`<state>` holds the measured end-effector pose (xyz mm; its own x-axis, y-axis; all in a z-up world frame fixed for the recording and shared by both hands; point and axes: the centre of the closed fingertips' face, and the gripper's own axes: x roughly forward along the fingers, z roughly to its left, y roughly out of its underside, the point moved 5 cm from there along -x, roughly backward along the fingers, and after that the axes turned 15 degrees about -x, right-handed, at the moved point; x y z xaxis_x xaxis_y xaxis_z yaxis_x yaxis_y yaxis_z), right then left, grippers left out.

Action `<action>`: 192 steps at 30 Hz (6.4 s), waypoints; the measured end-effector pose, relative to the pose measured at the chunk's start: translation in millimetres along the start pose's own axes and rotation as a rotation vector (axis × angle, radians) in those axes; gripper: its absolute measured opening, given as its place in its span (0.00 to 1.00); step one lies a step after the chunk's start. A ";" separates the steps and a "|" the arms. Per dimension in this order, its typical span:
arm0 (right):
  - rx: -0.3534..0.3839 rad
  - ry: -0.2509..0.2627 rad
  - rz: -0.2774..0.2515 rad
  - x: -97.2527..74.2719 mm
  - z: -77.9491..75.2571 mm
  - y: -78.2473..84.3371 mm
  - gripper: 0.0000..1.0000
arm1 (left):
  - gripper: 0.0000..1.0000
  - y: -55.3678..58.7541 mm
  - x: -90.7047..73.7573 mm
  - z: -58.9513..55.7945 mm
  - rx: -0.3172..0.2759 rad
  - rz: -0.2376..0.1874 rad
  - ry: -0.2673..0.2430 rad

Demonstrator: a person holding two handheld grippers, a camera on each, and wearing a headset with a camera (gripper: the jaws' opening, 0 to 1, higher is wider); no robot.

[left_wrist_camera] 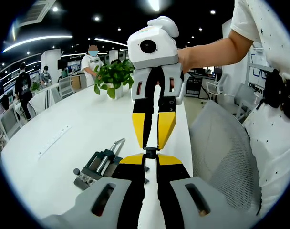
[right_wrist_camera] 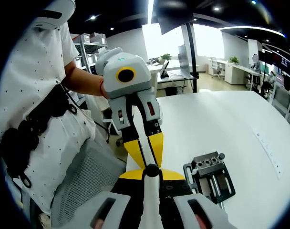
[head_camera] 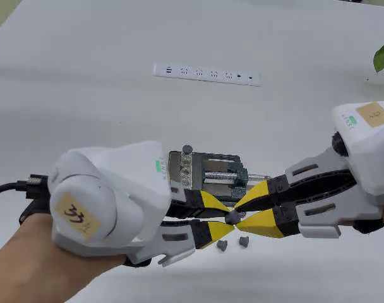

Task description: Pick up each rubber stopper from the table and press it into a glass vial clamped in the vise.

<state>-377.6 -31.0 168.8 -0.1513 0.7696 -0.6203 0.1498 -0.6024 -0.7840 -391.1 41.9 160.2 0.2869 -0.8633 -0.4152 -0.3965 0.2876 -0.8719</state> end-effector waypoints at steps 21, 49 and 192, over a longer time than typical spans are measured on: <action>-0.052 -0.006 0.032 3.8 2.2 2.5 0.05 | 0.05 5.2 3.5 0.6 0.003 0.021 0.000; -0.034 -0.018 0.065 17.4 -18.0 -8.8 0.05 | 0.15 13.7 -14.7 12.1 -0.028 -0.076 -0.048; -0.068 -0.055 0.740 106.1 -155.9 39.8 0.08 | 0.80 76.3 -52.4 83.0 -0.159 -0.217 -0.202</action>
<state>-235.4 59.7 75.5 -0.0360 0.1553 -0.9872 0.2914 -0.9433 -0.1590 -364.0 143.5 93.9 0.5401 -0.7931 -0.2815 -0.4339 0.0242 -0.9006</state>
